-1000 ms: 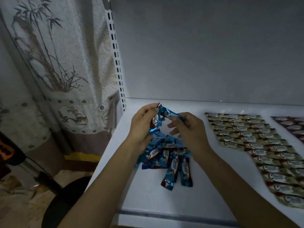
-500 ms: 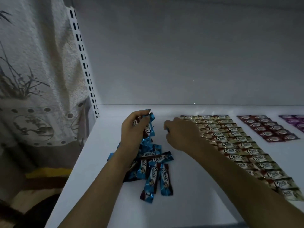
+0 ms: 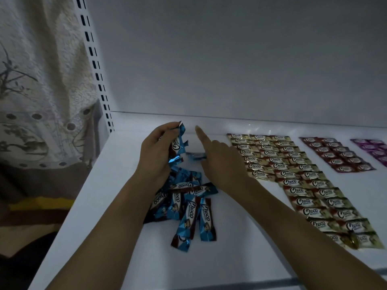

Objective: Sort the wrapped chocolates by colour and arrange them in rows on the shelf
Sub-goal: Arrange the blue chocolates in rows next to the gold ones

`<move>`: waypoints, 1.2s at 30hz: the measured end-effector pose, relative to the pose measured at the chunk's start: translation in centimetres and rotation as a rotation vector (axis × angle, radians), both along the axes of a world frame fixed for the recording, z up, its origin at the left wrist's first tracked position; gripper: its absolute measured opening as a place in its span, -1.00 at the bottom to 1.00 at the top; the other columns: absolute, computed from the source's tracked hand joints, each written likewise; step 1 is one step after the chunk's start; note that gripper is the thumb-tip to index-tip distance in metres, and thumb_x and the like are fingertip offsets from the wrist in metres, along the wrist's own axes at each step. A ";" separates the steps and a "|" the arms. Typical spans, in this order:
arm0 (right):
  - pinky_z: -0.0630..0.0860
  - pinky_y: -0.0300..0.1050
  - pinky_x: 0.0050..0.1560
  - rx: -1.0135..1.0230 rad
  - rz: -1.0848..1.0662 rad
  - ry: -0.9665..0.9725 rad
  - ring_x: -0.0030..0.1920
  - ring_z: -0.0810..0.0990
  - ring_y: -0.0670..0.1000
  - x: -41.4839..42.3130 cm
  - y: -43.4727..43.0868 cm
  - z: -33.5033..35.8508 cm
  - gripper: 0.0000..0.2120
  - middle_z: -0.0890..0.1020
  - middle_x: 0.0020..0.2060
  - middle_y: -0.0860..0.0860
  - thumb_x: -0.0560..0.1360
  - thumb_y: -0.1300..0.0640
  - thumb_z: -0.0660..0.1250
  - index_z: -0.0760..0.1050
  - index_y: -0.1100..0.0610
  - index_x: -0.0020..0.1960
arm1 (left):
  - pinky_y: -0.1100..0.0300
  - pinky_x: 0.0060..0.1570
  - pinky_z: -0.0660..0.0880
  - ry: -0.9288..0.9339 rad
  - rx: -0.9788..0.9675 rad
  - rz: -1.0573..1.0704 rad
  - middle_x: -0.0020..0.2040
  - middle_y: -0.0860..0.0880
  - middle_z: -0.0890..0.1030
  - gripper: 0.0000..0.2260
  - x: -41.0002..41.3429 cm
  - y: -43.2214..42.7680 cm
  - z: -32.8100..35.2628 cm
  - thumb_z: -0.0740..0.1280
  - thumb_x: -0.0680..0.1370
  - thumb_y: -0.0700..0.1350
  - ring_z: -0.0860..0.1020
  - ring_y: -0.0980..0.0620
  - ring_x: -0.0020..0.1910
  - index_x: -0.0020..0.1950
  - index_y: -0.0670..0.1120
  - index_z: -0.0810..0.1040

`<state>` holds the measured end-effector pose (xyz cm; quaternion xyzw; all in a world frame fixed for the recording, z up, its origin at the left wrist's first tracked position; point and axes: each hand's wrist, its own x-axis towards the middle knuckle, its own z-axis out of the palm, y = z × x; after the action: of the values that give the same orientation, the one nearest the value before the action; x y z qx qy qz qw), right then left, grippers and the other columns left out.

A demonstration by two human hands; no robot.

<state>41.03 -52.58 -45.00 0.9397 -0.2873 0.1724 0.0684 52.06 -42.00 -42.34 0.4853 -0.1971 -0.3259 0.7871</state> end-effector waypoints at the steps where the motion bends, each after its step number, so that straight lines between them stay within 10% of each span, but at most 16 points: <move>1: 0.26 -0.13 -0.14 0.015 -0.024 0.009 -0.04 0.48 0.03 -0.1 0.0 -0.1 -0.30 0.54 0.06 0.05 0.56 0.15 0.20 -0.12 0.02 0.56 | 0.33 -0.39 0.48 0.009 0.003 0.006 -0.17 0.06 0.68 -0.86 0.0 0.1 0.0 0.28 0.59 -0.23 0.59 0.19 -0.30 -0.04 -0.05 0.62; 6: 0.44 -0.02 -0.12 -0.041 0.079 -0.057 -0.11 0.60 0.16 -1.4 0.1 -1.4 -0.64 0.66 -0.08 0.10 0.39 0.27 0.22 0.60 0.14 0.14 | 0.36 -0.41 0.47 0.097 -0.022 0.002 -0.19 0.07 0.67 -0.86 -0.1 0.6 0.4 0.27 0.60 -0.21 0.59 0.21 -0.33 -0.05 -0.04 0.61; 12: 0.27 -0.01 0.26 0.128 -0.056 0.117 0.29 0.40 0.11 -0.7 -1.3 0.0 -0.57 0.46 0.32 0.06 0.61 0.10 0.07 0.26 0.05 0.47 | 0.33 -0.48 0.42 0.101 -0.043 0.047 -0.18 0.02 0.65 -0.87 0.0 0.5 0.7 0.27 0.60 -0.23 0.54 0.17 -0.41 -0.07 -0.06 0.59; 18: 0.38 -0.09 -0.02 0.138 -0.032 0.124 0.10 0.52 0.10 1.2 -2.2 0.0 -0.63 0.49 0.23 0.10 0.64 0.07 0.01 0.36 0.15 0.37 | 0.35 -0.45 0.42 0.115 -0.046 0.031 -0.09 0.01 0.65 -0.87 0.0 0.4 0.7 0.27 0.59 -0.21 0.56 0.18 -0.33 -0.04 -0.06 0.60; 24: 0.28 -0.11 0.25 0.305 -0.054 0.108 0.30 0.40 0.12 2.4 -4.1 0.5 -0.59 0.36 0.39 0.12 0.63 0.13 0.04 0.25 0.19 0.46 | 0.29 -0.31 0.41 0.215 -0.026 0.023 0.02 0.01 0.65 -0.87 0.9 0.6 0.2 0.29 0.59 -0.15 0.53 0.10 -0.10 -0.05 0.00 0.63; 29: 0.44 -0.07 0.10 0.440 0.014 -0.277 0.05 0.55 0.02 2.1 -2.2 2.4 -0.75 0.59 0.08 0.09 0.61 0.07 0.17 0.51 0.14 0.19 | 0.30 -0.38 0.40 0.297 -0.054 -0.019 -0.02 0.00 0.66 -0.87 0.8 0.6 0.0 0.31 0.59 -0.14 0.52 0.10 -0.17 -0.08 -0.02 0.64; 32: 0.55 -0.05 -0.10 1.019 0.127 -0.561 -0.27 0.63 -0.01 1.9 2.6 4.8 -0.53 0.66 -0.28 0.07 0.51 -0.23 0.19 0.57 0.18 -0.05 | 0.24 -0.25 0.41 0.234 -0.035 0.006 -0.01 -0.01 0.61 -0.87 0.8 0.4 -0.3 0.31 0.58 -0.12 0.49 0.06 -0.11 -0.09 0.00 0.64; 36: 0.62 0.01 -0.09 1.192 0.173 -0.535 -0.34 0.64 -0.02 1.9 5.9 5.4 -0.55 0.68 -0.22 0.10 0.40 -0.22 0.36 0.47 0.11 0.07 | 0.21 -0.24 0.55 0.280 -0.069 0.024 -0.15 0.02 0.65 -0.90 1.0 0.8 -0.1 0.30 0.58 -0.11 0.61 0.09 -0.21 -0.02 -0.06 0.61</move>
<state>42.92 -46.67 -39.62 0.7612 -0.2640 0.2163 -0.5514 53.04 -41.23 -42.48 0.4099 -0.0906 -0.3741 0.8269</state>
